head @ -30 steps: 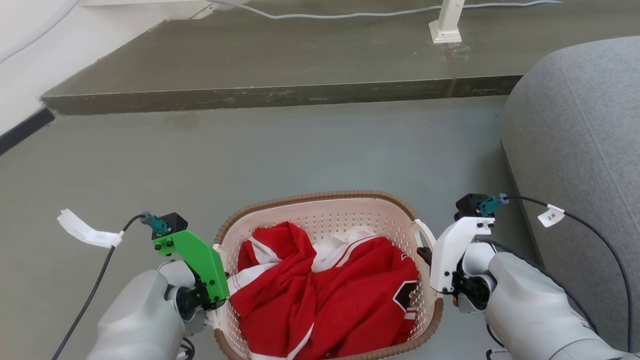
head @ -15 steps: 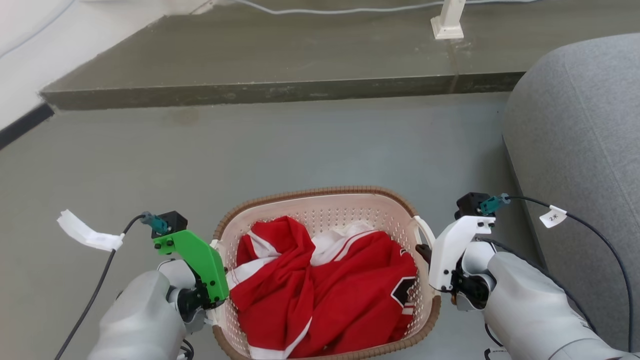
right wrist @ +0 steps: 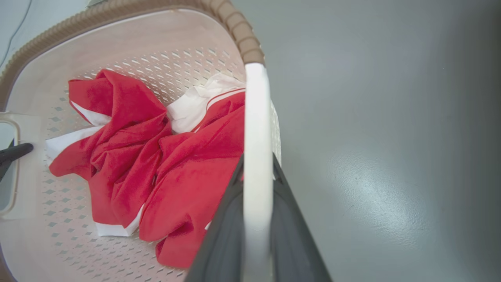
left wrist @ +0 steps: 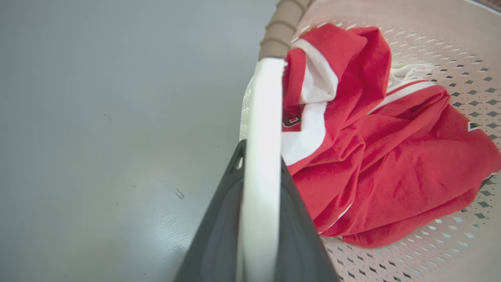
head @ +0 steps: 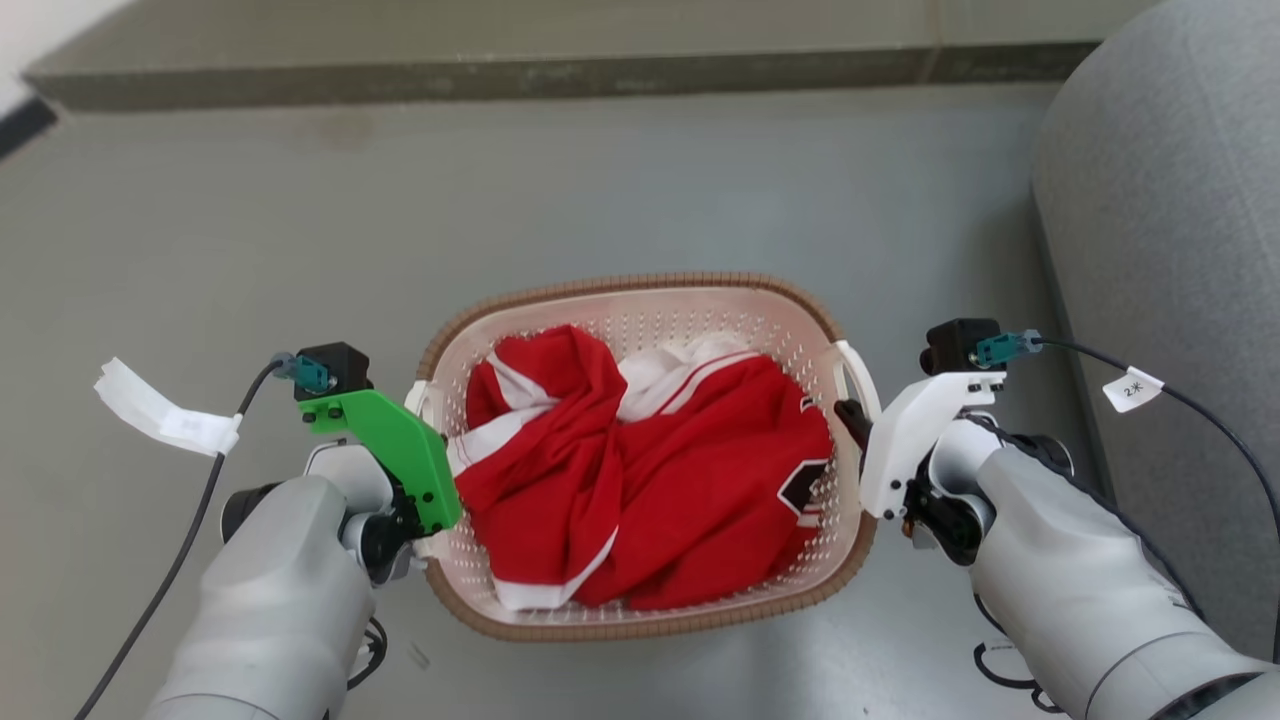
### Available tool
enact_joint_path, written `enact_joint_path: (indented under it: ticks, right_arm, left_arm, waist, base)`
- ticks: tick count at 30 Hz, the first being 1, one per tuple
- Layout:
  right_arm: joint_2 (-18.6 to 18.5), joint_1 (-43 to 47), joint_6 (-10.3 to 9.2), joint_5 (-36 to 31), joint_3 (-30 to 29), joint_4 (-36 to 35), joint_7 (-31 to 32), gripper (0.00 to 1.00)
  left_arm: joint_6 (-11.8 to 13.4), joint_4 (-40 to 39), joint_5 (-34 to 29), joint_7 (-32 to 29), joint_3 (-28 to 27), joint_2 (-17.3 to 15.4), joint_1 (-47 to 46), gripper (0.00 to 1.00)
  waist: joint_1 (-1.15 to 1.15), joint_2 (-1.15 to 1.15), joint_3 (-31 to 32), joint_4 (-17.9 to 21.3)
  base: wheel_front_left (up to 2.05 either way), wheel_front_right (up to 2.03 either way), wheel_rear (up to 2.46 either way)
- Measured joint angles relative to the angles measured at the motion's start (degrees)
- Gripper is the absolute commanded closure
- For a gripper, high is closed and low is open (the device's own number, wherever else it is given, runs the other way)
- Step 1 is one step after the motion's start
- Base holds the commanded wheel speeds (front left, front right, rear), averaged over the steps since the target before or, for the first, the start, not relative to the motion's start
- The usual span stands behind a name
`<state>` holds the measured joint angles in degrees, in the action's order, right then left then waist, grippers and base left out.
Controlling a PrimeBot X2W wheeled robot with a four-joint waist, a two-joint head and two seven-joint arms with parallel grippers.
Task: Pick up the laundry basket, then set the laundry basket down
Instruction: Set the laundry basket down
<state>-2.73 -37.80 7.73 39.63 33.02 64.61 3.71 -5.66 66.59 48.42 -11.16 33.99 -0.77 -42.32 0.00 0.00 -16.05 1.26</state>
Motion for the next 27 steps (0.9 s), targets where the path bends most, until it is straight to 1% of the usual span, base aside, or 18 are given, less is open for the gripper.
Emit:
enact_joint_path:
  ticks: [3,4,11,17,23,27]
  right_arm:
    - [-0.3,-0.5,0.00,-0.7,0.4,0.0,-1.1,1.00]
    - [-0.6,-1.0,0.00,-1.0,0.6,-0.1,-2.0,1.00]
    - [-0.8,-3.4,-0.01,-1.9,0.8,-0.6,-6.0,1.00]
    - [-1.0,-5.4,-0.22,-2.7,0.8,-0.8,-9.3,1.00]
    - [-1.4,-7.6,-0.29,-4.1,1.0,-1.1,-11.8,1.00]
    - [-1.7,-9.2,-0.80,-4.7,1.2,-1.2,-13.8,1.00]
  left_arm:
    - [0.4,-0.2,-0.3,1.2,0.2,0.2,-0.2,1.00]
    - [0.5,-0.3,-0.3,2.4,0.3,0.5,-0.6,1.00]
    - [1.2,-0.5,-1.0,7.4,0.3,0.6,-2.2,1.00]
    - [1.7,-0.8,-2.8,11.0,0.4,0.6,-4.2,1.00]
    - [2.2,-1.2,-3.3,13.7,0.4,0.5,-6.5,1.00]
    - [2.2,-1.4,-3.5,15.6,0.3,0.5,-7.9,1.00]
  waist:
    - [0.00,0.00,-1.5,-0.1]
    - [0.00,0.00,-3.1,-0.1]
    - [0.00,0.00,-8.6,-0.3]
    - [0.00,0.00,-13.5,-0.4]
    - [0.00,0.00,-17.6,-0.3]
    - [0.00,0.00,-20.8,-0.2]
  base:
    - [0.00,0.00,0.00]
    - [0.00,0.00,0.00]
    - [0.00,0.00,0.00]
    - [0.00,0.00,0.00]
    - [0.00,0.00,0.00]
    - [0.00,0.00,0.00]
